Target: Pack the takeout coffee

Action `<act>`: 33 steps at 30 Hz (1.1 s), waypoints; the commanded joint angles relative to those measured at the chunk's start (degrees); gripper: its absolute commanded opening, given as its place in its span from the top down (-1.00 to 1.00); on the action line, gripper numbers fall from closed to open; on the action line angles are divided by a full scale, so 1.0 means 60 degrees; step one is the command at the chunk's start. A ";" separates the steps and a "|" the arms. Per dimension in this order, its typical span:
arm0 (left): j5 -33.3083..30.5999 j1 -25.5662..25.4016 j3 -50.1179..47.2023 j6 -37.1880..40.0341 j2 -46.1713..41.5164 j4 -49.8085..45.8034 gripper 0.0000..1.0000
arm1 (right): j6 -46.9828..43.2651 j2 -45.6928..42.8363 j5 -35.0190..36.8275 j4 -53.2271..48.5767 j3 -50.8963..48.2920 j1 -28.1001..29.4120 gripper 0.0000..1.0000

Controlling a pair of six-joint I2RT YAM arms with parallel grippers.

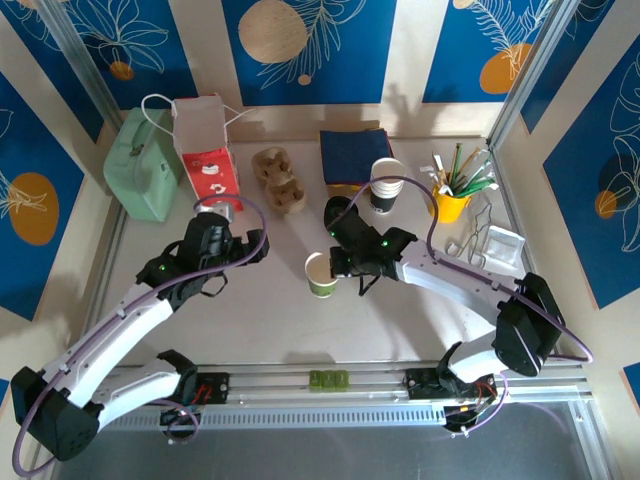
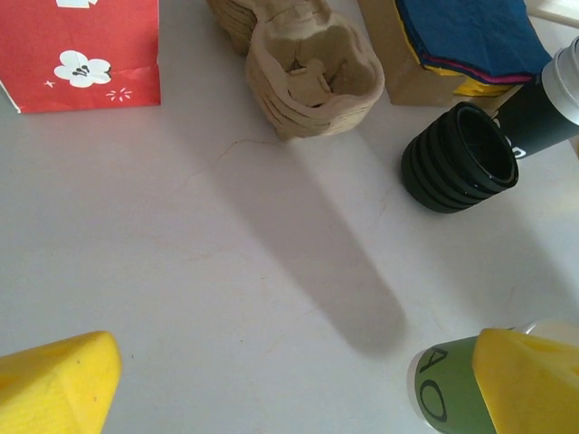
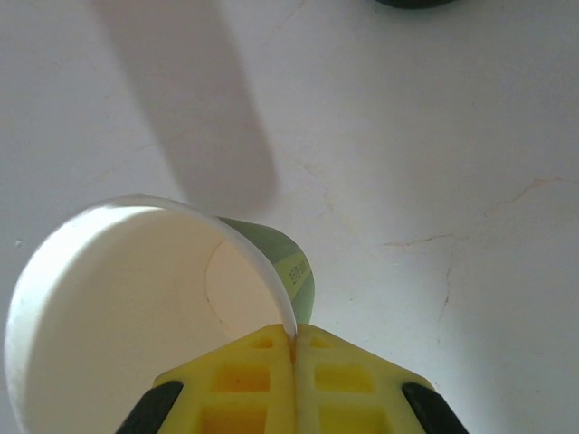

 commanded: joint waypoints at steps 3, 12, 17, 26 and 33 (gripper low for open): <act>-0.0198 0.0061 0.0026 -0.0025 -0.0028 0.0353 -0.99 | 0.0126 0.0201 0.0404 0.0119 -0.0007 0.0204 0.89; -0.0268 0.0062 0.0552 0.0403 0.0337 0.0232 -0.99 | 0.0162 0.0367 0.0583 0.0139 -0.0032 0.0283 0.81; -0.0338 0.0063 0.0621 0.0518 0.0272 0.0217 -0.99 | 0.0495 0.0259 0.0529 0.0089 -0.0030 0.0299 0.57; -0.0185 0.0062 0.0889 0.0498 0.0358 0.0094 -0.99 | 0.0331 -0.0256 0.0656 -0.0575 0.0664 0.0120 0.33; 0.0083 0.0070 0.1583 0.0461 0.0964 -0.0204 -0.99 | 0.0252 -0.1092 0.0823 -0.1370 0.1287 -0.0217 0.08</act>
